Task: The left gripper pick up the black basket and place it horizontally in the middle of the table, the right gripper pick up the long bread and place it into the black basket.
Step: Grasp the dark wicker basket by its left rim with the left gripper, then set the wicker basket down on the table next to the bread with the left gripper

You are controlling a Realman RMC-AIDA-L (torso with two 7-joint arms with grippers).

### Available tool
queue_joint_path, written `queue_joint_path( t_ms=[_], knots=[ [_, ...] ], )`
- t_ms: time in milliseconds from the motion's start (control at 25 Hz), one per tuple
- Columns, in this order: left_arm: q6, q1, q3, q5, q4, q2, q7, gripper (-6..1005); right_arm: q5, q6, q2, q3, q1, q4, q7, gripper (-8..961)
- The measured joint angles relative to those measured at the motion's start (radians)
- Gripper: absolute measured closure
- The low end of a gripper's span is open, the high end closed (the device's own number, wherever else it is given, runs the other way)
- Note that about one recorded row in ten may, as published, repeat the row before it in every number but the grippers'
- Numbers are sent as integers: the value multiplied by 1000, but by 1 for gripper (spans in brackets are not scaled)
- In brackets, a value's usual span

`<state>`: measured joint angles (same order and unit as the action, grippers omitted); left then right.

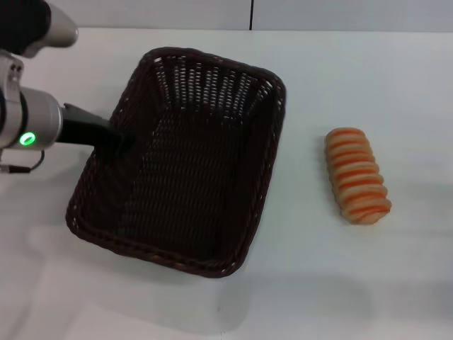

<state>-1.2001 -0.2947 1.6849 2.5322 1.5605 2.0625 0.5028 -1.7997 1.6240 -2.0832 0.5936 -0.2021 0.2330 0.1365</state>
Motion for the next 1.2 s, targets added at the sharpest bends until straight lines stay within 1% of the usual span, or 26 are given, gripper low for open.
queue_joint_path(
  t_ms=[40,80,120,200,320,360,400,440,480,520,600,640,720,800,840,920,1080,1200],
  knots=[
    [0,0,0,0,0,0,0,634,0,0,0,0,0,0,0,121],
    [-18,-16,42,-43,-8,0,47,676,-1,2,0,0,0,0,0,120],
    [-25,-21,53,-57,-9,-1,65,710,-1,3,0,0,-1,0,0,120],
    [-57,-43,105,-107,-17,-1,129,778,-1,9,-1,0,1,1,0,120],
    [-57,-43,105,-107,-17,-1,129,794,-1,12,-1,-1,4,4,0,120],
    [-172,-124,249,-211,-77,-2,287,799,-1,14,-1,-1,6,6,0,120],
    [-248,-185,335,-256,-139,-4,367,804,-1,28,-2,-2,9,6,0,120],
    [-294,-220,381,-274,-179,-5,412,804,-1,28,-2,-2,9,6,0,121],
    [-314,-234,401,-280,-198,-5,431,804,-1,35,-2,-4,11,7,0,121],
    [-344,-267,436,-284,-231,-7,464,804,-1,41,-2,-7,13,8,0,121],
    [-396,-316,474,-287,-285,-10,515,804,-1,59,-3,-15,23,11,0,121],
    [-396,-316,474,-287,-285,-10,515,804,-1,59,-3,-15,23,11,0,121],
    [-442,-366,479,-289,-346,-13,570,804,-1,64,-4,-15,28,13,0,121],
    [-454,-390,471,-287,-380,-13,598,804,-1,70,-4,-16,32,17,0,121],
    [-454,-390,471,-287,-380,-13,598,804,-1,70,-4,-16,32,17,0,121],
    [-472,-423,435,-279,-432,-9,640,804,-1,78,-4,-21,34,18,0,121],
    [-477,-452,398,-279,-478,-8,673,803,-1,85,-5,-27,34,17,0,120],
    [-476,-487,360,-275,-537,-9,709,803,-1,86,-4,-28,33,17,0,120]
  ],
)
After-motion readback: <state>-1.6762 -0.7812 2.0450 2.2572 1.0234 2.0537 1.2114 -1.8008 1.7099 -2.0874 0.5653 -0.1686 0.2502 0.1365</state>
